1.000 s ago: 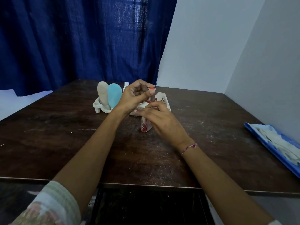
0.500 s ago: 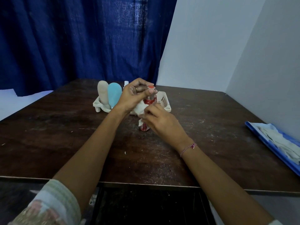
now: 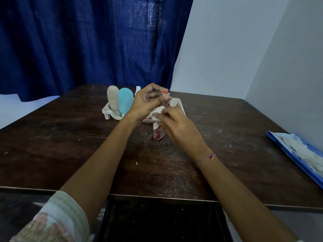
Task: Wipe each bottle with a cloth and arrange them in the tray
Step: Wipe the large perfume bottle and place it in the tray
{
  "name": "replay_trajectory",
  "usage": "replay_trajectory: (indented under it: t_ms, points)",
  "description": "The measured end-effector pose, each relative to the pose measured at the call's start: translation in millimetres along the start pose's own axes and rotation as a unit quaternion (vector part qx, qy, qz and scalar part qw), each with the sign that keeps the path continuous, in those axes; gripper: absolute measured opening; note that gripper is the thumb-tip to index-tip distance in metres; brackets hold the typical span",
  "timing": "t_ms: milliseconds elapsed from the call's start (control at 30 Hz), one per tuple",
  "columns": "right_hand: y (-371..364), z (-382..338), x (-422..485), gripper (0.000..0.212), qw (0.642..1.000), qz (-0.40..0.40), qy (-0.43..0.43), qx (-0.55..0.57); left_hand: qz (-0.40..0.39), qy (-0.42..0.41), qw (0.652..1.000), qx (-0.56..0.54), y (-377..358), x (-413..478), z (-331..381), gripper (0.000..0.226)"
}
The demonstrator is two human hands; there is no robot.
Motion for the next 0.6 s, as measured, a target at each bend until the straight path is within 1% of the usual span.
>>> replay_trajectory:
  t_ms: [67,200,267,333,400,533,600]
  points:
    - [0.6,1.2,0.5,0.022,1.0,0.007,-0.006,0.006,-0.011,0.009,1.0,-0.01,-2.4,-0.1,-1.7,0.021]
    - [-9.8,-2.1,-4.0,0.025,0.995,-0.083,0.046,0.009,-0.03,0.082,0.996,-0.031,-10.5,-3.5,-7.3,0.02]
    - [-9.7,-2.6,-3.8,0.032,0.995,-0.092,0.047,0.0,-0.032,0.111,0.993,-0.021,-12.2,-5.6,-7.6,0.025]
    - [-5.1,-1.0,-2.0,0.044,0.997,-0.071,0.031,-0.017,-0.041,0.12,0.992,-0.005,-12.9,-7.1,-5.6,0.028]
    - [-1.4,0.2,-1.0,0.051,0.998,-0.055,0.015,-0.021,-0.051,0.128,0.99,0.008,-13.2,-8.7,-3.8,0.027]
    - [-6.6,1.3,-3.4,0.053,0.996,-0.084,-0.001,0.032,-0.053,0.118,0.991,0.031,-13.6,-8.5,-3.3,0.027]
    - [-8.3,2.1,-4.7,0.049,0.995,-0.095,0.002,0.041,-0.054,0.113,0.991,0.044,-12.6,-7.0,-4.1,0.027]
Point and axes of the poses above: each hand's wrist, its own x-axis towards the middle knuckle, its own y-axis out of the back of the hand, z = x × y, the point moved 3 cm from there along x, towards the middle knuckle, and after that the axes turned 11 degrees about y, right-handed, at the moved point
